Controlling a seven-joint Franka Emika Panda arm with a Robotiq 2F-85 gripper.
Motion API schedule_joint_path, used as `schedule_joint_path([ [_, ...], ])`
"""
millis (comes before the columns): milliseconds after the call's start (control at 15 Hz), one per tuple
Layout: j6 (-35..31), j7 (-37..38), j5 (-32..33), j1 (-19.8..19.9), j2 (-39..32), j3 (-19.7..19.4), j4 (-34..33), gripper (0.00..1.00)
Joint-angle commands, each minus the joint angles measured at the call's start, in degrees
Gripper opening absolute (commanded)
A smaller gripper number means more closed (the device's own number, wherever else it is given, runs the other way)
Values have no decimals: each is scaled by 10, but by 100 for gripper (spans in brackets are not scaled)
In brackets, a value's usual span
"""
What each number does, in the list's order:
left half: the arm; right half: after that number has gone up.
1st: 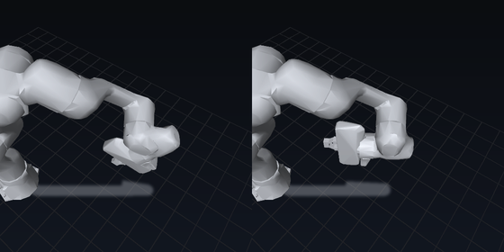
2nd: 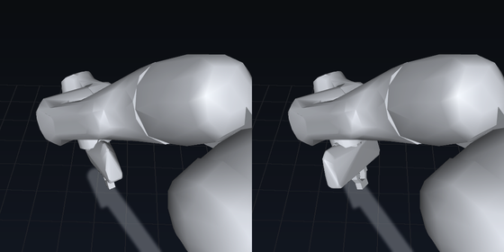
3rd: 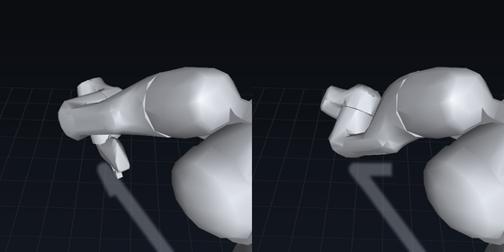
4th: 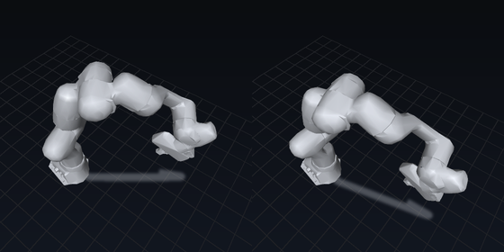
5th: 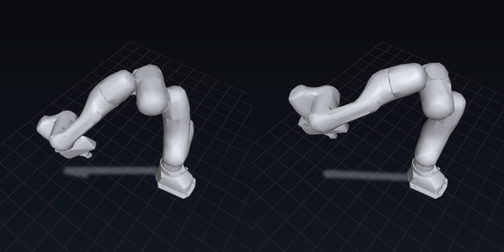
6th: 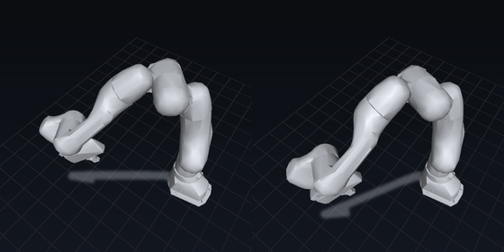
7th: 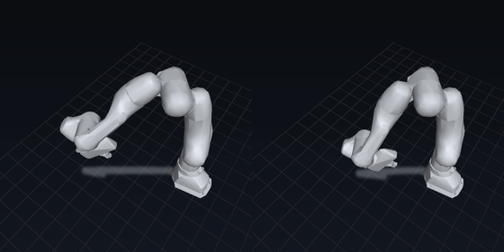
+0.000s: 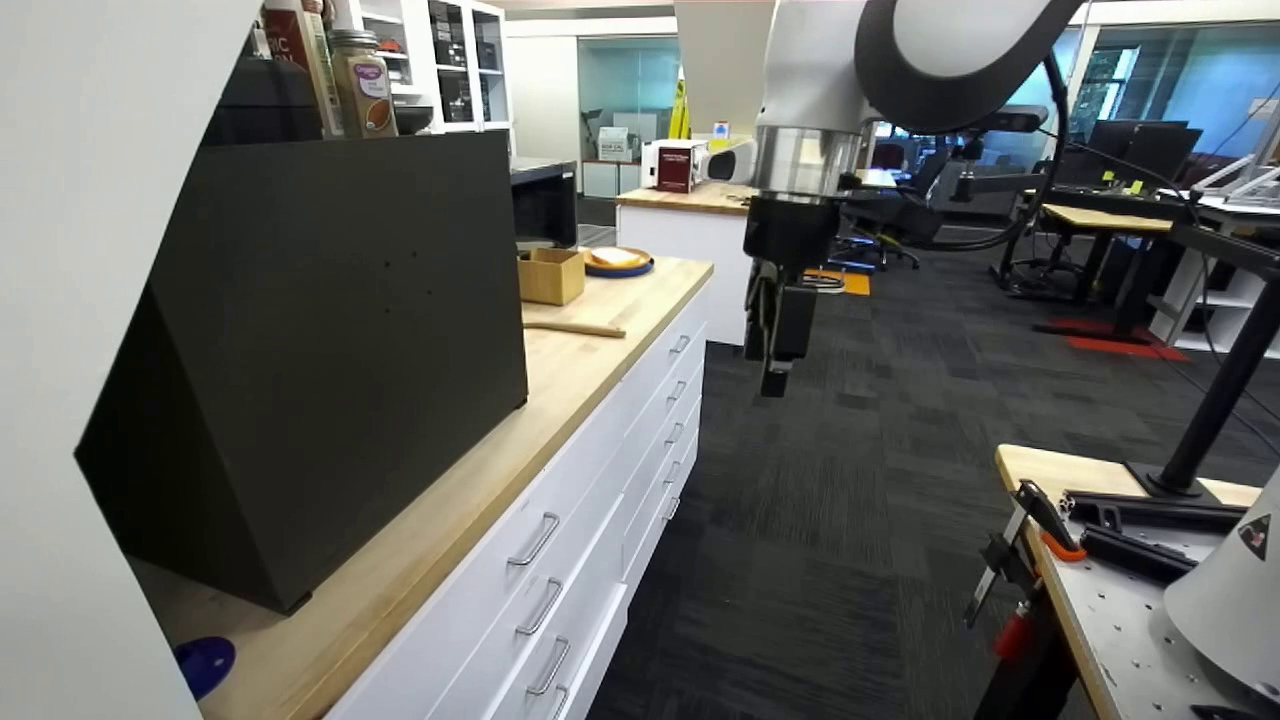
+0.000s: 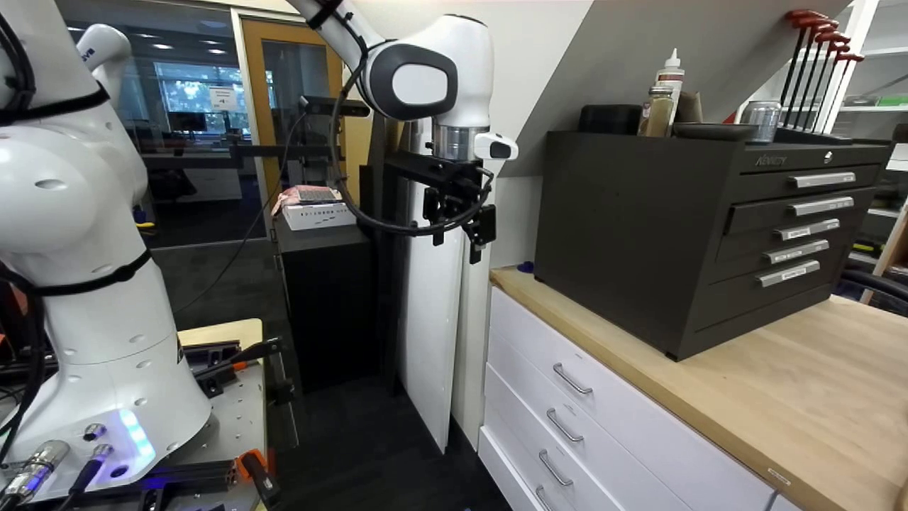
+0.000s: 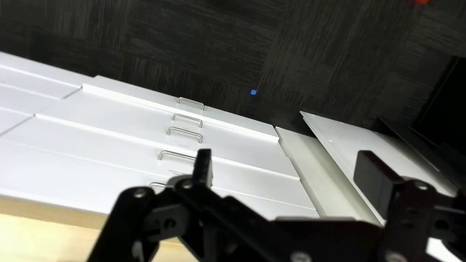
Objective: Open the top drawer under the black cabinet
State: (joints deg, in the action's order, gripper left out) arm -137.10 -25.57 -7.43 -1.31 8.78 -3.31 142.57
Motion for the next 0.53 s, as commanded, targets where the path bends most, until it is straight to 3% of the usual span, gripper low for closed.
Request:
schedule_joint_path([
  [0, -46, -108, -8, -14, -69, 1, -43, 100],
  [133, -39, -168, -3, -7, -85, 7, -64, 100],
  [200, -36, -117, -1, -1, -66, 10, -39, 100],
  [467, -35, -123, -1, 1, -77, 13, -46, 100],
])
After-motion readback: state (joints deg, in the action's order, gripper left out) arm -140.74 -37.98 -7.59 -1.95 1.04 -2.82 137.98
